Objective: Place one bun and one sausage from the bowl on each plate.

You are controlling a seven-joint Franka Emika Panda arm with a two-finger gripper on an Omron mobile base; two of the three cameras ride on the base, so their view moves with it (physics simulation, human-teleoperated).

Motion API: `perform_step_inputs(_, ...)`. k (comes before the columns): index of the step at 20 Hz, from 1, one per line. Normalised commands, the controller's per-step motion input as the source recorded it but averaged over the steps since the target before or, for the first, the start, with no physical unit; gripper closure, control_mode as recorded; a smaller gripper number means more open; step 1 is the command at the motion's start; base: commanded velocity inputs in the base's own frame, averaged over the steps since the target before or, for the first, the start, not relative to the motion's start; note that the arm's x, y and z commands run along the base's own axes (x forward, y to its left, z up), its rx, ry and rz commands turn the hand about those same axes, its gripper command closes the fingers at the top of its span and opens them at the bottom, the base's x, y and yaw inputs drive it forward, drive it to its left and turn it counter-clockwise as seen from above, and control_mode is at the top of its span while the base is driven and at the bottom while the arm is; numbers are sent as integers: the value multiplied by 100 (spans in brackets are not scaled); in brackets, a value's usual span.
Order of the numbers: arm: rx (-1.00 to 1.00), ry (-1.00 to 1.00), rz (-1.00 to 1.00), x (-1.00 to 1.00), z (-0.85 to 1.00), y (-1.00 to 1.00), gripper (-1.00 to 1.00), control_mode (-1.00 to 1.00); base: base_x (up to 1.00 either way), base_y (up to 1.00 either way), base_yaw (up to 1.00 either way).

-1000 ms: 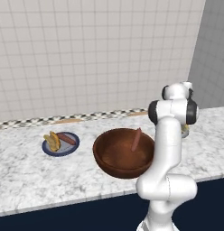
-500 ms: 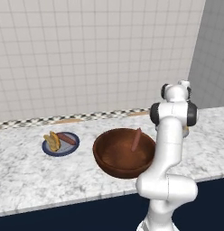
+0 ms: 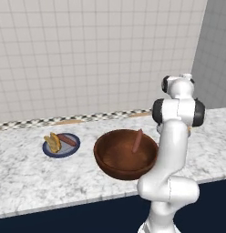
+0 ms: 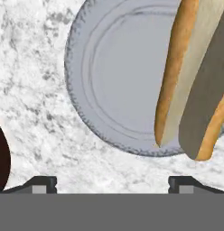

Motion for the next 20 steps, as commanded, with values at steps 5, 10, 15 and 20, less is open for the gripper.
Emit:
perform_step_inputs(5, -2, -18, 0, -99, 72, 96, -100, -100, 0, 0, 0)
perform_step_inputs(10, 0, -25, -5, -90, 49, 100, -100, -100, 0, 0, 0)
perform_step_inputs(15, 0, -20, -8, -59, 24, 100, -100, -100, 0, 0, 0)
perform_step_inputs(20, -9, -7, -15, -10, 25, 100, -100, -100, 0, 0, 0)
